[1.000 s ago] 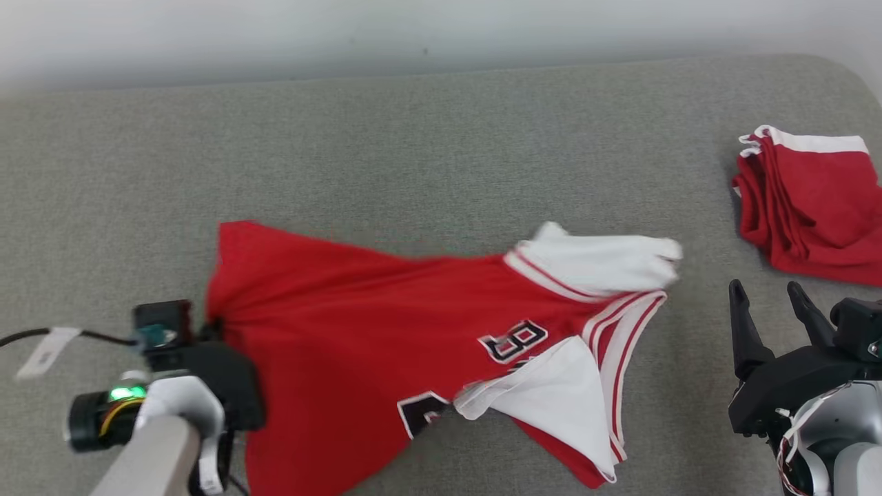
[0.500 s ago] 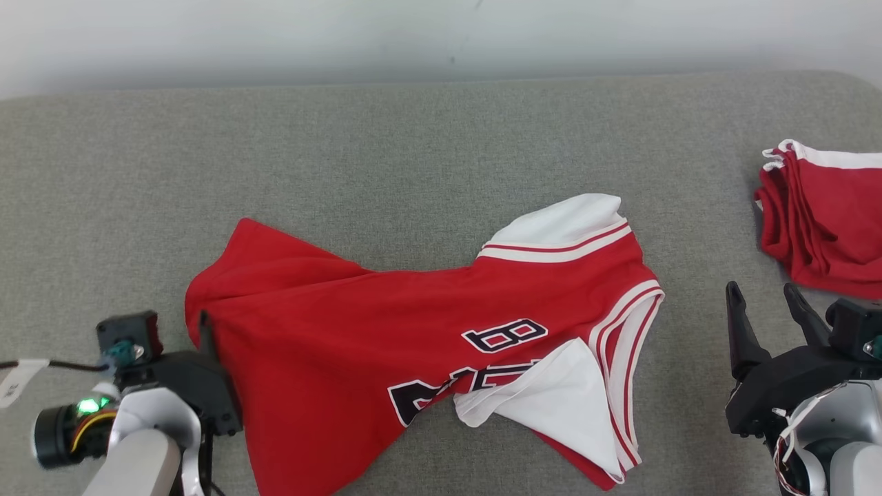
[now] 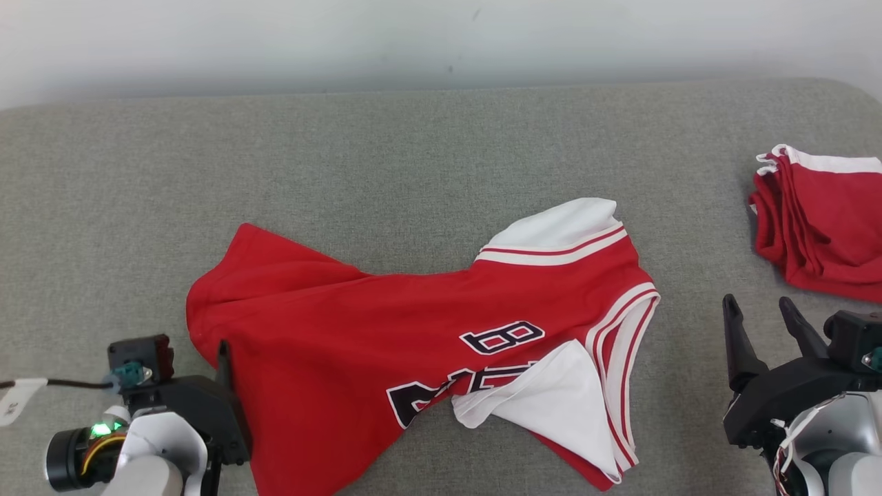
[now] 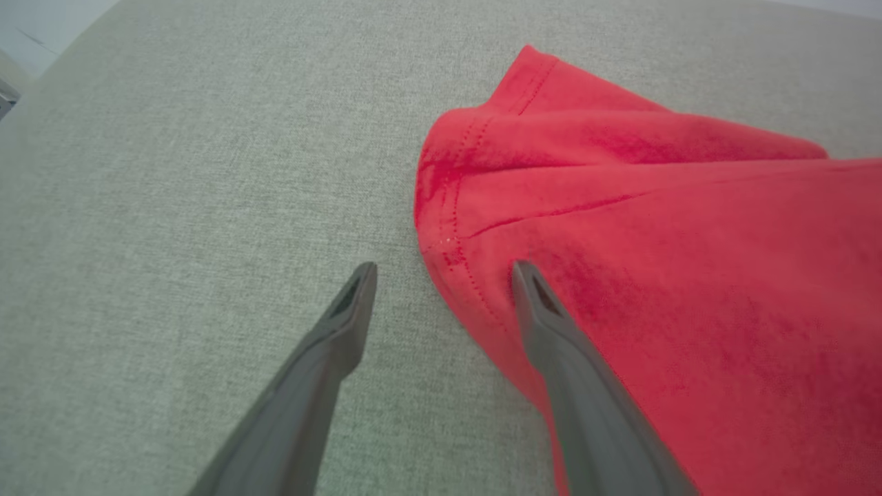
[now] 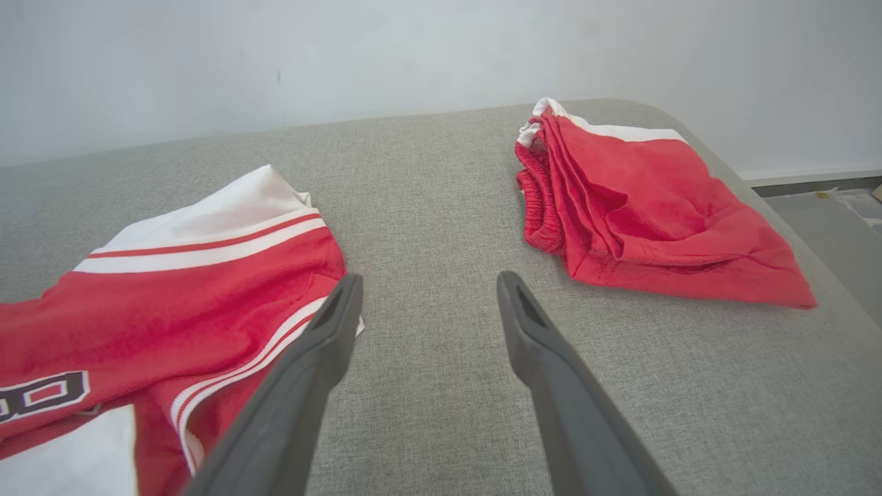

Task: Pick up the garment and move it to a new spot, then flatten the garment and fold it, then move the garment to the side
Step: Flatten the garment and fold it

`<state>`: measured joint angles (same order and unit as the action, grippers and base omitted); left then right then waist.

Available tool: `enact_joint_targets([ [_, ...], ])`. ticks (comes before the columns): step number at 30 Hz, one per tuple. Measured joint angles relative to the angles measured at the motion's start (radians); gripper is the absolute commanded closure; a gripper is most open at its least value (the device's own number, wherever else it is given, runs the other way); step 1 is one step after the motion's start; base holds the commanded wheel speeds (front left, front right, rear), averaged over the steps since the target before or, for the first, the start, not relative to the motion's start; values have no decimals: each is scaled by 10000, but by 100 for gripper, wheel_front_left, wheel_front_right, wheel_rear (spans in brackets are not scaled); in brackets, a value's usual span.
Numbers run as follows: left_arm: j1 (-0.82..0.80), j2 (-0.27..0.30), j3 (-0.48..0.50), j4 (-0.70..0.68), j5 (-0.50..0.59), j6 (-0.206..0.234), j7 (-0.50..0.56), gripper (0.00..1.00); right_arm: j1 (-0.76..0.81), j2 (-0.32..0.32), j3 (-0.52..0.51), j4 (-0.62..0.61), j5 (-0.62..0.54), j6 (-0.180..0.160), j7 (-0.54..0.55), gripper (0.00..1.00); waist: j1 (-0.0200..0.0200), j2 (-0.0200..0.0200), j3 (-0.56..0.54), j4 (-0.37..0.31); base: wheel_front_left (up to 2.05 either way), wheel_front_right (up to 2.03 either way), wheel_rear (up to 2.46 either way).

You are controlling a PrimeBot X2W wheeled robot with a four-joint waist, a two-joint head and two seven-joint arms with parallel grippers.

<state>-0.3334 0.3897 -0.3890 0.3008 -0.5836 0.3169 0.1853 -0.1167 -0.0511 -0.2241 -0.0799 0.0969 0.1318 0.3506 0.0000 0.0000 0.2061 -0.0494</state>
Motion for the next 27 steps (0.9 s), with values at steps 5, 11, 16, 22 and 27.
enact_joint_targets([
  [5,-361,-40,109,194,-286,-117,192,22,-73,0,140,42,-6,0,-2,0,0,0,89,-80,0,0,0],
  [11,-621,-17,142,430,-433,-353,380,95,-109,0,284,111,-19,0,-6,0,1,0,178,-158,0,0,0],
  [16,-768,-50,174,602,-550,-263,523,71,-119,0,299,182,-19,0,-19,0,0,0,190,-145,0,0,0],
  [22,-732,-171,186,679,-963,-353,920,18,-123,0,305,205,-42,0,0,0,0,0,180,-90,0,0,0],
  [27,-732,-134,111,658,-1028,-431,1120,62,-190,2,370,198,-107,0,13,0,0,0,172,-63,0,0,0],
])
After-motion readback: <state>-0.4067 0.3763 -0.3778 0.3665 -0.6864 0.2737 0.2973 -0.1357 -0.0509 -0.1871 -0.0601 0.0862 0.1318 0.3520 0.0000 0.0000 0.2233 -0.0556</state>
